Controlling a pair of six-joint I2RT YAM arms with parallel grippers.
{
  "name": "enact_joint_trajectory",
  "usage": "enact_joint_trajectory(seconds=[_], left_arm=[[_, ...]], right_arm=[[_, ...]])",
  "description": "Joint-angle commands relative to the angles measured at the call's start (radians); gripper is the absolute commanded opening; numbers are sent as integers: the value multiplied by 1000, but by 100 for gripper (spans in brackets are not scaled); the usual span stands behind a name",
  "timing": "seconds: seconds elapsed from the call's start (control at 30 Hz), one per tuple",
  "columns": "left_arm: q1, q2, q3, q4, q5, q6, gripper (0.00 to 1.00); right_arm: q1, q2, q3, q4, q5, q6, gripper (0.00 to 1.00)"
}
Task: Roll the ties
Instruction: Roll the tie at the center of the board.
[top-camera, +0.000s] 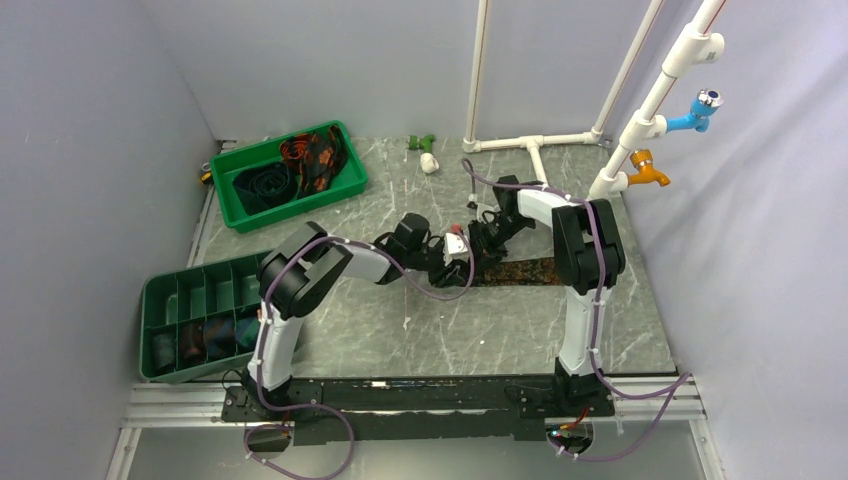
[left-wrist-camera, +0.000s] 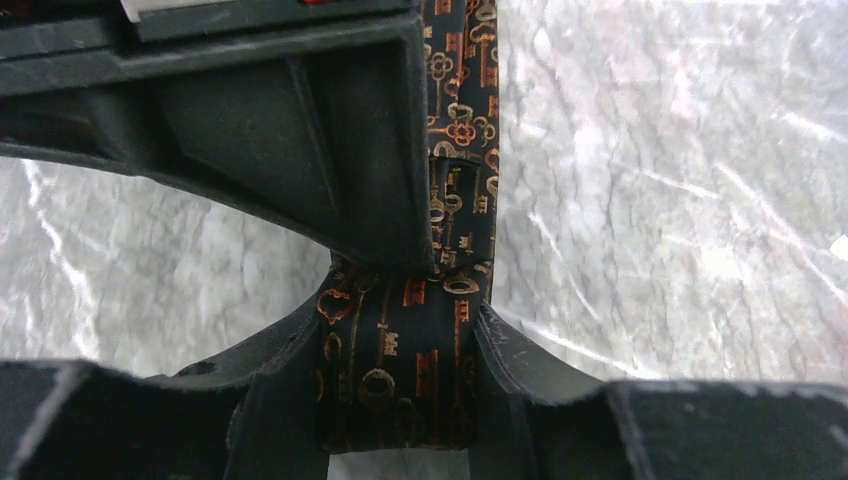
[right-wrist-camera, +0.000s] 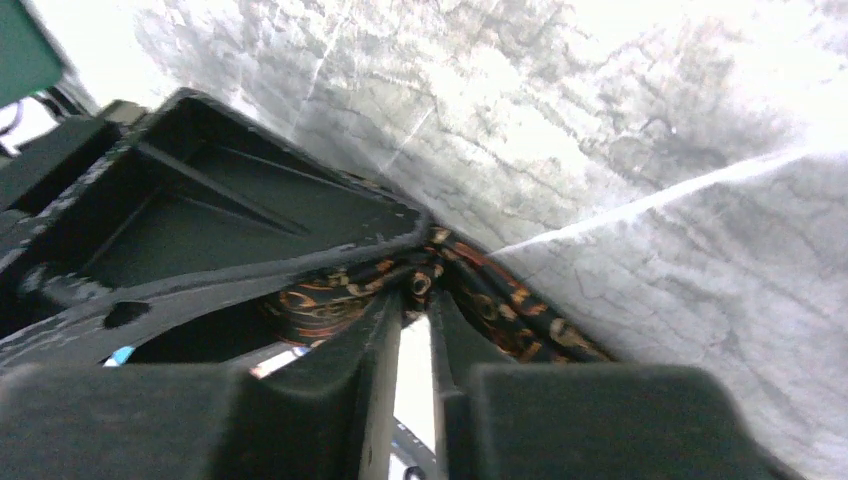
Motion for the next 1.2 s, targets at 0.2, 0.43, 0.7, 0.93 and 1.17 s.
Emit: enact_joint_trajectory(seconds=[0.2, 0.43, 0.7, 0.93, 1.17], left_arm=[[-14, -39, -70, -622, -271, 172, 32], [-27, -3, -15, -678, -279, 157, 34], [-40, 8, 6, -685, -293, 162, 36], [-46, 1, -6, -672, -288, 174, 38], [-46, -11, -1, -663, -263, 209, 49]], right_arm=[[-15, -69, 2, -18, -132, -84, 45], [-10, -148, -82, 69, -269, -10, 62], [11, -81, -78, 131, -239, 57, 49], [2, -7, -91, 160, -145, 59, 32], [-12, 24, -93, 153, -108, 43, 0]])
